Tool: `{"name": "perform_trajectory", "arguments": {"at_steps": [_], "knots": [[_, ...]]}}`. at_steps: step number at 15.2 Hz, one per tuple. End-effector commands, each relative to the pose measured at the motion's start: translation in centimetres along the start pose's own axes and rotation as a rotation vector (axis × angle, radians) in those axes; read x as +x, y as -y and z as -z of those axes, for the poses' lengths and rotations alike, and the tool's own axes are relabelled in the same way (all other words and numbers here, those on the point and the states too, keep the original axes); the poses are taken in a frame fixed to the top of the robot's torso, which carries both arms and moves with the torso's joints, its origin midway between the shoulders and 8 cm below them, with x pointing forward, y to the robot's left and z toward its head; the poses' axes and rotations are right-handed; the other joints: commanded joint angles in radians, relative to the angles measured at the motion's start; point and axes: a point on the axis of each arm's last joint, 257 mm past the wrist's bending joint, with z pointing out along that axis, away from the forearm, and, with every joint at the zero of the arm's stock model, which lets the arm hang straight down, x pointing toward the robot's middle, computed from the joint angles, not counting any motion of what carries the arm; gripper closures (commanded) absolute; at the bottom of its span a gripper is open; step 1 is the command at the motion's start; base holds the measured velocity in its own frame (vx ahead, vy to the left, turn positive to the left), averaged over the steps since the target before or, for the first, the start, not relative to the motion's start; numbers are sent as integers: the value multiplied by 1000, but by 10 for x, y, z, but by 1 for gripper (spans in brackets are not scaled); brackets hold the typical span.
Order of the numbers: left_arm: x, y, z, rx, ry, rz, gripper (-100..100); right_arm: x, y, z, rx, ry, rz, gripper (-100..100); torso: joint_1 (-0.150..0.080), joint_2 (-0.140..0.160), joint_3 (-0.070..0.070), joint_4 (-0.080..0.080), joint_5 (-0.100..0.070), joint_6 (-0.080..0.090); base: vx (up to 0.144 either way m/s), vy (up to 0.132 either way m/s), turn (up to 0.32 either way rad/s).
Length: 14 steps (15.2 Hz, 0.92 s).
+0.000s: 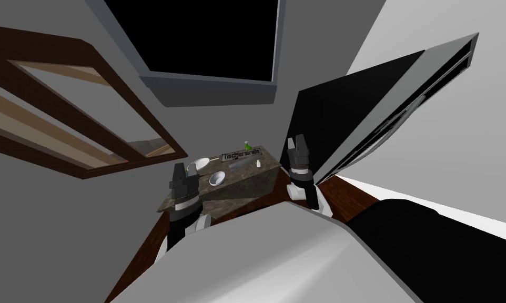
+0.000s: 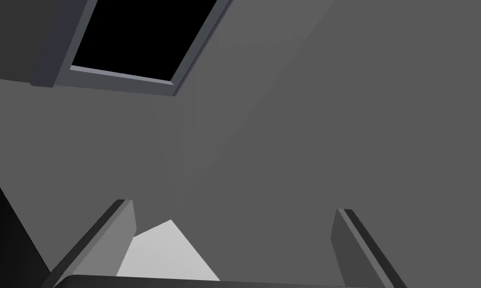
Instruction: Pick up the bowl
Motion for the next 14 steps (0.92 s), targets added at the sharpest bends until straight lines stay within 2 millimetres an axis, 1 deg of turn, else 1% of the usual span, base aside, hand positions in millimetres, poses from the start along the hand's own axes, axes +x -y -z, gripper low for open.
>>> {"name": "perform_trajectory", "arguments": {"at_steps": [1, 5, 6, 14], "knots": [[4, -2, -1, -8, -34, -5, -100, 0, 0, 0, 0, 0, 0, 0, 0, 0, 0, 0, 0, 0, -6, 11, -18], [13, -12, -5, -49, -98, -10, -100, 0, 0, 0, 0, 0, 0, 0, 4, 1, 0, 0, 1, 0, -14, 54, -44], [13, -12, -5, -49, -98, -10, -100, 0, 0, 0, 0, 0, 0, 0, 5, 1, 1, 0, 1, 0, -20, 60, -29], [21, -34, -15, -145, -151, -5, -100, 0, 0, 0, 0, 0, 0, 0, 5, 1, 1, 0, 1, 0, -22, 65, -43]]}}
